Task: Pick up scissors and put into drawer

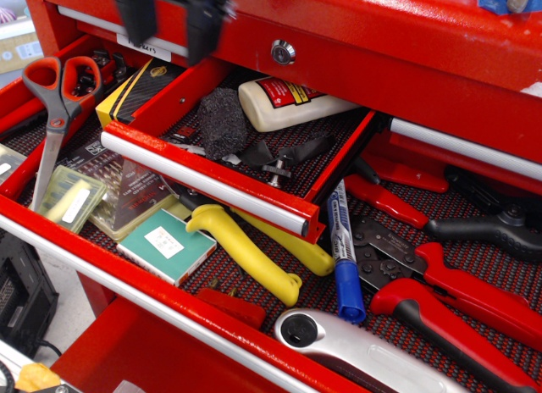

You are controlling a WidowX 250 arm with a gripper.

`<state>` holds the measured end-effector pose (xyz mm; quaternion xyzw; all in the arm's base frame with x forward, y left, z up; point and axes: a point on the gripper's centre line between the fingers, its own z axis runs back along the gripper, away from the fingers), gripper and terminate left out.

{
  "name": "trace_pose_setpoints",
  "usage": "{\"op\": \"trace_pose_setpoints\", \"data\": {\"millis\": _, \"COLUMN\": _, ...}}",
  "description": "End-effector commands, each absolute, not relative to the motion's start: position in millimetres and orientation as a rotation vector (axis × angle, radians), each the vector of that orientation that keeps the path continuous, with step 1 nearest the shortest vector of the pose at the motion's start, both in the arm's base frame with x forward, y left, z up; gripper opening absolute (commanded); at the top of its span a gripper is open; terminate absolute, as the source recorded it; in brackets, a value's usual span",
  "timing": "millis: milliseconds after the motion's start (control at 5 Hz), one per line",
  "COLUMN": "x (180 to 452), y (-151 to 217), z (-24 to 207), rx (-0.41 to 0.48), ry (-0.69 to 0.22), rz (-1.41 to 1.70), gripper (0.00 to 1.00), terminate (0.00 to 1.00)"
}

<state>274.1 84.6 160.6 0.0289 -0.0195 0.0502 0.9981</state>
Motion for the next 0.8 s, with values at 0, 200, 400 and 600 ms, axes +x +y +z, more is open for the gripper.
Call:
{"op": "trace_pose_setpoints", "data": {"millis": 0, "x": 272, "y": 132, "z": 167, "rx": 0.064, "ry": -0.072, "rz": 0.413, "gripper": 1.00, "terminate": 0.00}}
{"op": "trace_pose_setpoints", "data": {"millis": 200, "x": 269, "y": 157, "z": 155, "rx": 0.016, "ry": -0.055, "rz": 0.464, "gripper": 1.00, "terminate": 0.00}}
{"op": "trace_pose_setpoints", "data": {"millis": 400, "x": 265, "y": 176, "z": 136, "rx": -0.003, "ry": -0.062, "rz": 0.454, "gripper": 1.00, "terminate": 0.00}}
{"op": "trace_pose_setpoints", "data": {"millis": 600, "x": 265, "y": 180, "z": 110, "rx": -0.043, "ry": -0.071, "rz": 0.427, "gripper": 1.00, "terminate": 0.00}}
